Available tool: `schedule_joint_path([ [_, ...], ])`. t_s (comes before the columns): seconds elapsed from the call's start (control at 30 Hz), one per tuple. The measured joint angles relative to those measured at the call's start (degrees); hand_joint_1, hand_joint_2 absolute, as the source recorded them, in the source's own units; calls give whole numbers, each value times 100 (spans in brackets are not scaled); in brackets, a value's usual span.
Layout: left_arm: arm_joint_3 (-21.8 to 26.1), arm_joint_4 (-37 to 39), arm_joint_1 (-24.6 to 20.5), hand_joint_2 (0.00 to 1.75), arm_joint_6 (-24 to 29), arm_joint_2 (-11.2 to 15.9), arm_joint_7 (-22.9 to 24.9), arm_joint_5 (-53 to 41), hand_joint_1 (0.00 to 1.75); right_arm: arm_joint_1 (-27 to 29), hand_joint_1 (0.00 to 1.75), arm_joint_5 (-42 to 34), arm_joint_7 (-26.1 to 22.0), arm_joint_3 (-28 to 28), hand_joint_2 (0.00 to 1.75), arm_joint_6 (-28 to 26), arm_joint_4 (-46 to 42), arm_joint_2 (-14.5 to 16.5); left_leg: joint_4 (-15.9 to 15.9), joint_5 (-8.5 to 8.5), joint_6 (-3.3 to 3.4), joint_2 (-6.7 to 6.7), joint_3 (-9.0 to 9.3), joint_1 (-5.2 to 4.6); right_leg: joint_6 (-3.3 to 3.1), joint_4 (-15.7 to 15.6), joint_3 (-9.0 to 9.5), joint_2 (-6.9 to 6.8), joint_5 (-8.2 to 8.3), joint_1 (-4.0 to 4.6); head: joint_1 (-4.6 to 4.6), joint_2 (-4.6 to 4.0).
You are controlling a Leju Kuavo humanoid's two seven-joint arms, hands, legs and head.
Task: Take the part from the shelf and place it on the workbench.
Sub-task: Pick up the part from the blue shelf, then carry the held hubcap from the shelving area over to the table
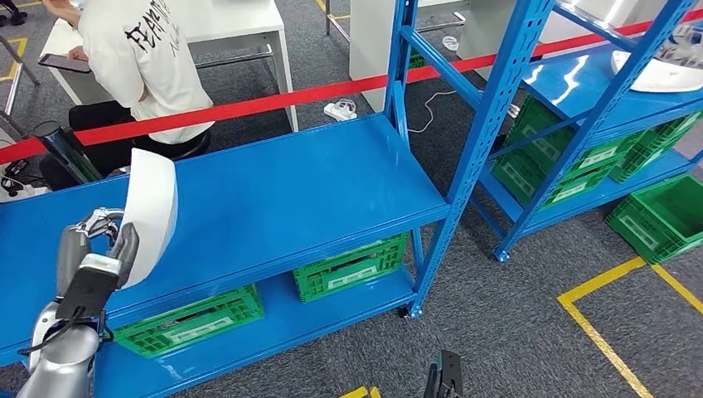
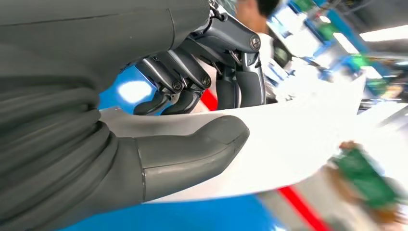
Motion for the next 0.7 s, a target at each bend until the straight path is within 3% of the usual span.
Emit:
schedule_joint_path([
  [0.23,-121,-1950,796,175,-1060,23,-16,806,175,2,0,32,0,29,0,4,0,-96,-2,-8,-11,1,0,0,-4,0,3,0,-5,0,1,0],
  [0.4,-185,-2864,1186,175,-1366,44,-17,960,175,-7,0,13,-6,34,0,-21,0,-169,4,-16,-5,-4,0,-9,3,-7,10,-6,-8,-7,1,0],
  [0.63,-208,-3685,1678,175,-1436,131,-13,926,175,-16,0,103,61,70,0,35,0,-210,4,-35,85,-2,19,-46,87,-37,45,-5,-6,-53,-1,0],
  [0.7,-207,-3837,1746,175,-1527,131,-14,904,175,-31,0,111,61,86,0,39,0,-220,-70,24,133,5,41,-16,116,88,5,-11,-121,-53,5,0],
])
